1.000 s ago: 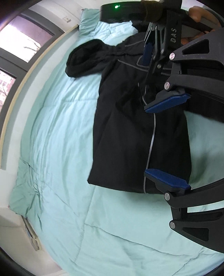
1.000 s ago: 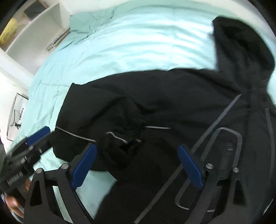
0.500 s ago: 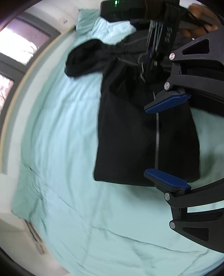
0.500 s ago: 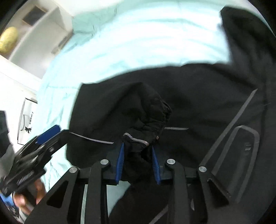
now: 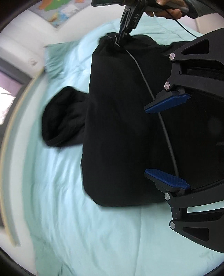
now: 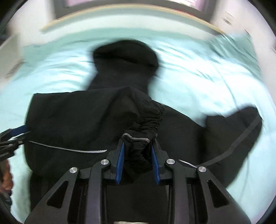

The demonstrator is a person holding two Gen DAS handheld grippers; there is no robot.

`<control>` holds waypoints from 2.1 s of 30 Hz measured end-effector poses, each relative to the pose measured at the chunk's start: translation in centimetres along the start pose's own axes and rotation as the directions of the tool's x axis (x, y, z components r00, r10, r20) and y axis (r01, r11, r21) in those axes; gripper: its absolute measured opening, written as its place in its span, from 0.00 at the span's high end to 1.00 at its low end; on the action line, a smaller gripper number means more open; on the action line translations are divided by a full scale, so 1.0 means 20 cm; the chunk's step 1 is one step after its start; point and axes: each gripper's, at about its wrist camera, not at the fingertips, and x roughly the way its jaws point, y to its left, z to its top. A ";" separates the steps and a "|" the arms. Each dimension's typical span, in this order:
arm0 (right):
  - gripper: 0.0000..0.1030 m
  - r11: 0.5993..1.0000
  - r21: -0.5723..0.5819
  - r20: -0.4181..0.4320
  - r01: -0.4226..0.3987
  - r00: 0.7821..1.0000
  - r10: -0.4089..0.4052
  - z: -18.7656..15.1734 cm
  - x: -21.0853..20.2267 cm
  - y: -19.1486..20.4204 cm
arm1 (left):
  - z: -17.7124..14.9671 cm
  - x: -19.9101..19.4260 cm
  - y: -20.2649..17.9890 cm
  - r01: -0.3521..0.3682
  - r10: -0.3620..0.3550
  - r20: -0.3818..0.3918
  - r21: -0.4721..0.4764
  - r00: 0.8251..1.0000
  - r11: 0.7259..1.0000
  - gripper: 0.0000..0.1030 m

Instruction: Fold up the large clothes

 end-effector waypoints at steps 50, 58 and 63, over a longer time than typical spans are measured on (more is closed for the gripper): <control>0.34 0.943 0.326 -0.058 -0.066 0.994 0.090 -0.59 -0.35 -0.69 | -0.53 -0.37 -0.75 -0.188 0.188 0.008 0.074 0.982 0.979 0.33; 0.34 0.950 0.312 -0.004 -0.020 1.000 0.022 -0.52 -0.37 -1.38 | -0.51 -0.26 -1.15 -0.172 0.173 0.042 -0.017 0.984 0.985 0.33; 0.33 0.943 0.333 0.046 0.001 0.999 -0.017 -0.36 -0.31 -1.76 | -0.47 -0.15 -1.33 -0.199 0.200 0.028 -0.036 0.979 0.979 0.33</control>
